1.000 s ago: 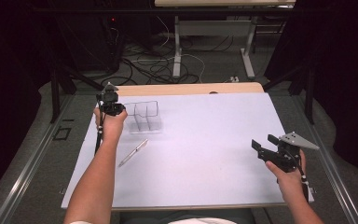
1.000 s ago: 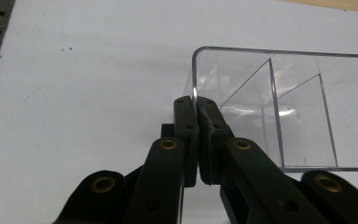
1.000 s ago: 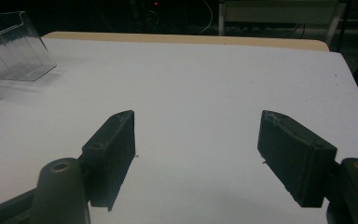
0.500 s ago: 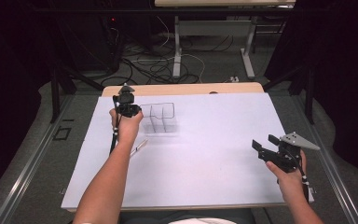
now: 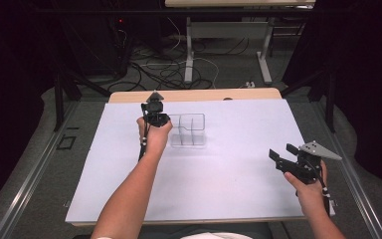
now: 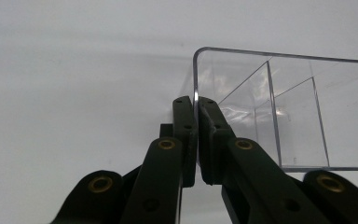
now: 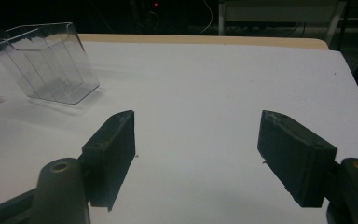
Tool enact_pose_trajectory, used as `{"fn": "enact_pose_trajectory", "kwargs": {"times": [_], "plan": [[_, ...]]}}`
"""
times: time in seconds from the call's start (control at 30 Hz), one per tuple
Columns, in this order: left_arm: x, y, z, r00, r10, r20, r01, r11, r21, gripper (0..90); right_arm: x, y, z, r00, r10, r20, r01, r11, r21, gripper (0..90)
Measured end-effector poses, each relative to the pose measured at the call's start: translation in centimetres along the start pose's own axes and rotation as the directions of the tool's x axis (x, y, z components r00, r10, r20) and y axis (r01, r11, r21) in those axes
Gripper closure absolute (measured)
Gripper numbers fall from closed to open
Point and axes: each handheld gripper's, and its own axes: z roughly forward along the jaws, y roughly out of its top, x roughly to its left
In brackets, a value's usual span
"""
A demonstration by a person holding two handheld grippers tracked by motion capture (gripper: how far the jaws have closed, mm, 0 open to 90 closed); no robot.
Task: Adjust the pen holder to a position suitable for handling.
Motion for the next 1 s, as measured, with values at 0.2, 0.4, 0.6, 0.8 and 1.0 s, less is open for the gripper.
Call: {"fn": "enact_pose_trajectory", "kwargs": {"times": [0.2,0.4,0.6,0.8,1.0], "plan": [[-1.1,-0.3,0.4,0.9998,0.010,-0.015,-0.010,0.9999,0.001,86.5,0.0,0.0,0.0,1.0000,0.004,-0.001,-0.004,1.000,0.006,27.0],[-1.5,-0.7,0.4,1.0000,-0.001,0.010,0.001,1.0000,0.005,85.5,0.0,0.0,0.1,1.0000,0.001,-0.002,-0.001,1.000,-0.004,27.0],[-2.0,-1.4,0.4,0.9993,0.010,0.036,-0.010,1.0000,0.000,84.7,0.0,0.0,0.1,1.0000,0.000,-0.001,0.000,1.000,0.002,27.0],[-2.5,-1.7,0.3,0.9975,0.033,0.062,-0.032,0.9993,-0.022,83.6,0.0,0.0,0.2,1.0000,-0.001,-0.004,0.001,1.000,-0.001,27.0],[-2.2,-1.6,0.0,0.9948,0.042,0.093,-0.037,0.9977,-0.057,83.4,0.0,0.0,0.1,1.0000,-0.003,-0.005,0.003,1.000,0.008,27.0]]}}
